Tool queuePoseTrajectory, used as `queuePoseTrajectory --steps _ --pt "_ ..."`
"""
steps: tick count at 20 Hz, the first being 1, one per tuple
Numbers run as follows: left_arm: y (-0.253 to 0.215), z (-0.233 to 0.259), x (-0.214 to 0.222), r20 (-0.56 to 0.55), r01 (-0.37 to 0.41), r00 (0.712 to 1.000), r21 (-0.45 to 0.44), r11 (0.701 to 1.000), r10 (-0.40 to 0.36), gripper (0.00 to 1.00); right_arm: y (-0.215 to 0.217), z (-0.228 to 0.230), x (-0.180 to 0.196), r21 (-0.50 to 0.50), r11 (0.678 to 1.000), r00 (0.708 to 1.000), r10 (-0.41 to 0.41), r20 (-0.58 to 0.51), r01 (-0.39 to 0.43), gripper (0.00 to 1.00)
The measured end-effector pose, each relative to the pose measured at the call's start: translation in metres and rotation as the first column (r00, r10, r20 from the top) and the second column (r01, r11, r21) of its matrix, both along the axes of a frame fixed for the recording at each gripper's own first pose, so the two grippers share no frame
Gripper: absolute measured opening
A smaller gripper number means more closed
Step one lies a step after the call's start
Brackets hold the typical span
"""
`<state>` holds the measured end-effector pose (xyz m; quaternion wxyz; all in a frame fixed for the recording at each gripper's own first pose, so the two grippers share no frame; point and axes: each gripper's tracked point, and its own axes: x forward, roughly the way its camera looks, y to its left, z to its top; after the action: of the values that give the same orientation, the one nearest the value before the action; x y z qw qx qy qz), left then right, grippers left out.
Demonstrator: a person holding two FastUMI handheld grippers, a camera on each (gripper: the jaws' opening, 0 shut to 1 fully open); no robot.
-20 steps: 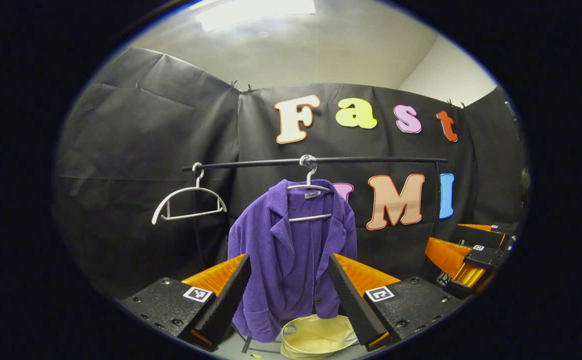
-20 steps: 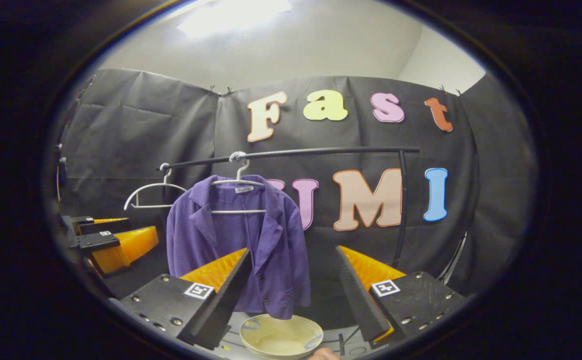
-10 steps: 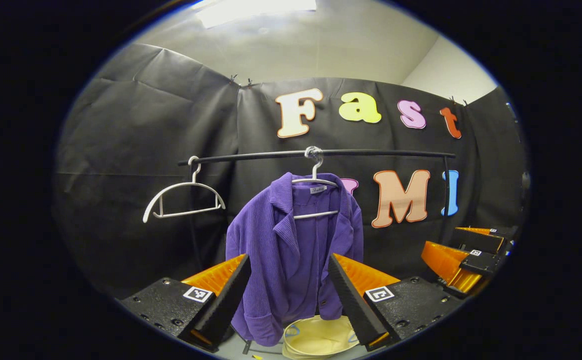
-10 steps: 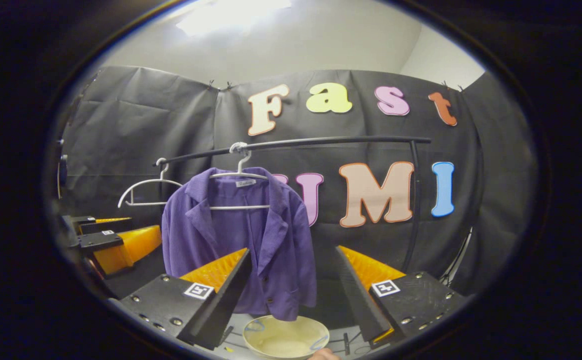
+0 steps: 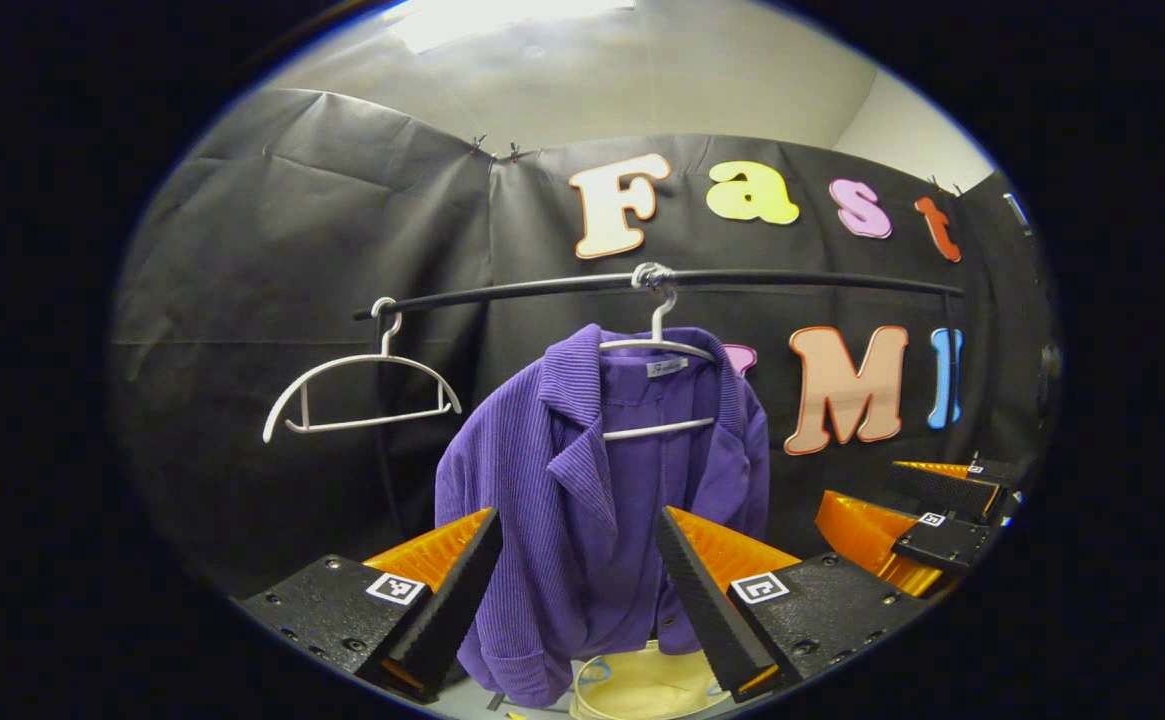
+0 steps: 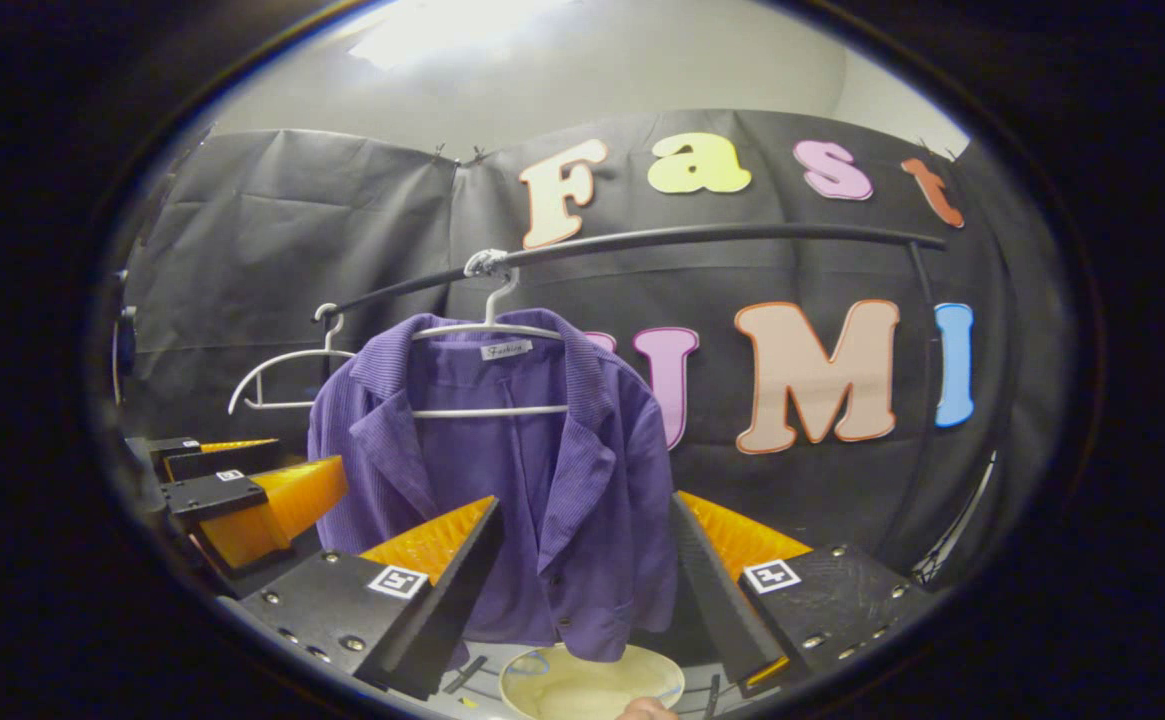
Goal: Grasp the clothes on the hanger with both hands and then place them into the laundry hamper below.
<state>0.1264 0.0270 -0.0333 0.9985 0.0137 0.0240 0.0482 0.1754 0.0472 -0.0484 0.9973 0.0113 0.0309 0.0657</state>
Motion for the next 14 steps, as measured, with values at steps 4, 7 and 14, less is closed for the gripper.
queuePoseTrajectory --steps 4,7,14 --pt "0.002 -0.015 0.038 -0.022 -0.068 0.997 -0.002 0.998 0.067 0.92 0.002 -0.007 0.051 0.007 0.999 0.999 0.053 -0.003 -0.053 0.99" --pt "0.004 -0.027 0.059 -0.039 -0.116 0.992 0.002 0.993 0.116 0.92 0.003 -0.015 0.085 0.007 0.996 0.996 0.092 -0.02 -0.092 0.99" --pt "0.016 -0.031 0.09 -0.018 -0.18 0.983 0.047 0.982 0.181 0.62 0.016 -0.029 0.138 -0.005 0.985 0.984 0.173 -0.044 -0.173 0.99"
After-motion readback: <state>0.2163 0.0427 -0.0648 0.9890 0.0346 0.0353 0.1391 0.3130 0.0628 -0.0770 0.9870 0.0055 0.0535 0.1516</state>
